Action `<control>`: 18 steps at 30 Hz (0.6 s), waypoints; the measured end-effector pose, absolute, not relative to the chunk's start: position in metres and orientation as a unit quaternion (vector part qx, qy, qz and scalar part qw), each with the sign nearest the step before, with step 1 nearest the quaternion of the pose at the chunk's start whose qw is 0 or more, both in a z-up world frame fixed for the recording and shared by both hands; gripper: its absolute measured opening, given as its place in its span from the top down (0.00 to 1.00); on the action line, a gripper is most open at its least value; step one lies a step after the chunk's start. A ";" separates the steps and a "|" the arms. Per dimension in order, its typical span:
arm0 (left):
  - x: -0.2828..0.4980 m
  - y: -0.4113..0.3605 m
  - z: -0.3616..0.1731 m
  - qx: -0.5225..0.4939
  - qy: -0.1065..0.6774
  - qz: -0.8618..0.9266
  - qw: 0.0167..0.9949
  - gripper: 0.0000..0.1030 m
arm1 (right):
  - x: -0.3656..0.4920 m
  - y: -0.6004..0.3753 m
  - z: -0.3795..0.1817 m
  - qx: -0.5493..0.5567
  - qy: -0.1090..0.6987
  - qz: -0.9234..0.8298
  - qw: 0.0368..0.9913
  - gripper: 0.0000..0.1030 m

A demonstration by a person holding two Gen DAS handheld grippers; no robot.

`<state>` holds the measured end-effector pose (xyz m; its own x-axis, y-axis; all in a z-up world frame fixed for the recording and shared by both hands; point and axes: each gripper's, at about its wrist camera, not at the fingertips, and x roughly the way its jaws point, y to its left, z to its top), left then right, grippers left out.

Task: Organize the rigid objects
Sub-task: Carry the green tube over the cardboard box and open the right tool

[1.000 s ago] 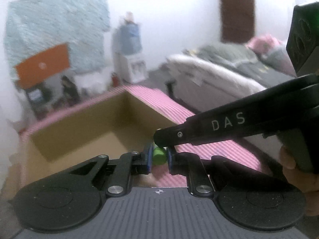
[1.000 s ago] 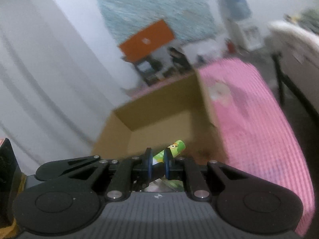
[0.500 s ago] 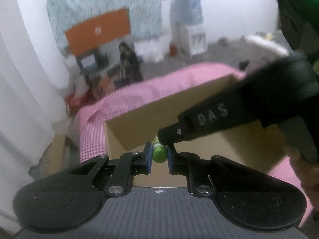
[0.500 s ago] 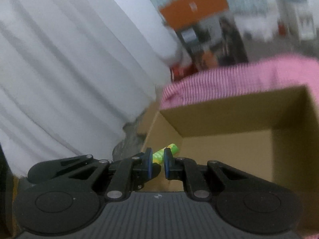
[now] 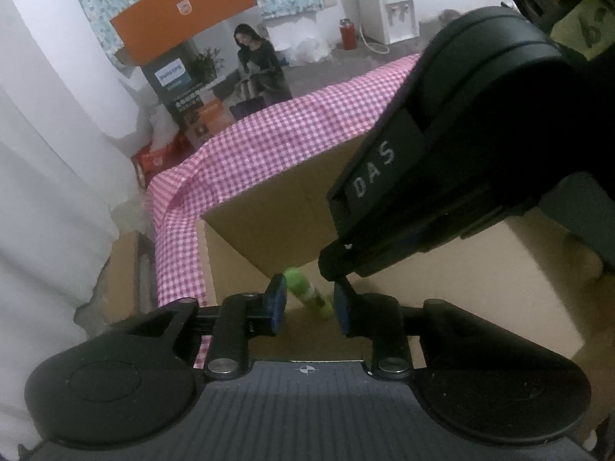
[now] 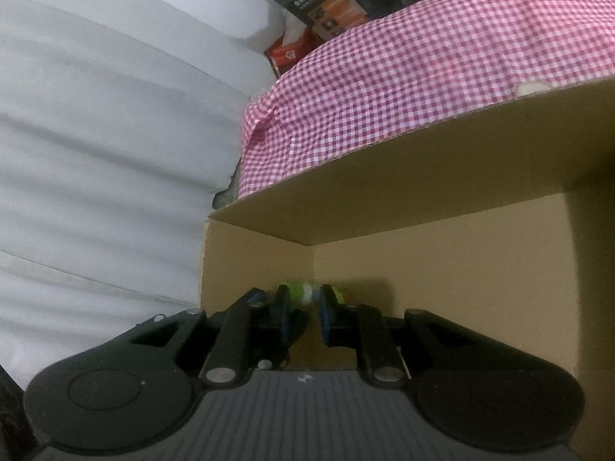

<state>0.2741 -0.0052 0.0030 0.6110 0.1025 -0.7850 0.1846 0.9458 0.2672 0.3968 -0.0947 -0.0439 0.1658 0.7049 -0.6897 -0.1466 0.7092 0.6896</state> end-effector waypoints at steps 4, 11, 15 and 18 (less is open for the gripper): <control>0.266 -0.003 0.017 0.155 0.426 -0.026 0.891 0.61 | 0.380 -0.105 -0.032 0.248 0.565 0.302 0.727 0.82; 0.225 0.005 0.060 0.124 0.372 -0.024 0.920 0.50 | 0.341 -0.148 0.005 0.261 0.525 0.312 0.748 0.82; 0.182 0.002 0.085 0.110 0.336 -0.046 0.934 0.44 | 0.303 -0.189 0.027 0.282 0.494 0.321 0.757 0.82; 0.147 -0.004 0.094 0.095 0.315 -0.074 0.942 0.36 | 0.265 -0.223 0.037 0.297 0.467 0.328 0.766 0.82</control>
<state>0.1470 -0.0044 0.0943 0.7910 -0.0800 -0.6065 0.1998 0.9708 0.1326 0.2647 -0.2229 0.0369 0.3486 0.7798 -0.5199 -0.2250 0.6081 0.7613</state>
